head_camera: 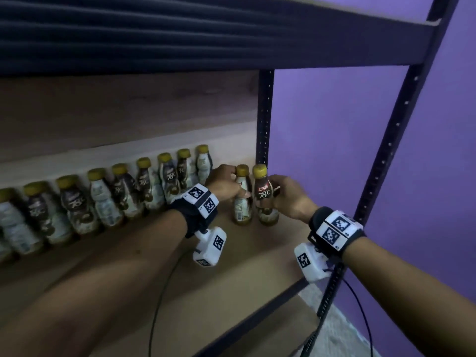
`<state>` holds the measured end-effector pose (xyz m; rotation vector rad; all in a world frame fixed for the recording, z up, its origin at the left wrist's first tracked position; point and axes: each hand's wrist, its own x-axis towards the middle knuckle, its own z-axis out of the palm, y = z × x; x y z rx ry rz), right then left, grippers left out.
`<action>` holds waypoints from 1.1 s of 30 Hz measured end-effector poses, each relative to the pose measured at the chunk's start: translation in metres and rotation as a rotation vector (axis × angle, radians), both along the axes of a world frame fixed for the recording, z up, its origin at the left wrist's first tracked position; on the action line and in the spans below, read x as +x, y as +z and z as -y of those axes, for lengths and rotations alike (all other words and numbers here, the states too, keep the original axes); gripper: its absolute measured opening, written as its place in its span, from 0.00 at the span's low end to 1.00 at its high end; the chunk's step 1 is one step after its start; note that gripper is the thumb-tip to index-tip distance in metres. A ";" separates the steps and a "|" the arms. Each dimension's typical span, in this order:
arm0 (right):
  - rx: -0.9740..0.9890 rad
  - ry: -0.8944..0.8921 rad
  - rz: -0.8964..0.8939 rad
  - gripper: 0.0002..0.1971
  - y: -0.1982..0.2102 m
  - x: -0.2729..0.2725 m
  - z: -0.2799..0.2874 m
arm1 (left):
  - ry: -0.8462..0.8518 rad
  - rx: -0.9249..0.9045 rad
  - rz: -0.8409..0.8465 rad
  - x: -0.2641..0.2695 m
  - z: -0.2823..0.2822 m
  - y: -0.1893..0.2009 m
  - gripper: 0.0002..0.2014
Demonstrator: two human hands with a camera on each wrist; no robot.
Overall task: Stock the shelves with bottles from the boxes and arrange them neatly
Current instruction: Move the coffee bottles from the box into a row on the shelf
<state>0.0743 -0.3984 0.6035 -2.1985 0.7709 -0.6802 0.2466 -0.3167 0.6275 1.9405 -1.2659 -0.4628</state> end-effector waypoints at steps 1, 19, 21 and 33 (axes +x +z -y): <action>-0.045 -0.013 -0.037 0.18 0.000 0.008 0.012 | 0.039 -0.004 0.009 0.006 0.011 -0.001 0.21; 0.049 -0.156 -0.132 0.22 -0.008 0.158 0.131 | 0.282 0.068 0.148 0.091 0.098 -0.003 0.18; 0.051 -0.154 -0.128 0.21 -0.008 0.160 0.135 | 0.319 0.066 0.171 0.092 0.102 -0.005 0.17; 0.169 -0.107 -0.103 0.30 -0.015 0.149 0.133 | 0.403 0.156 0.223 0.074 0.103 -0.011 0.34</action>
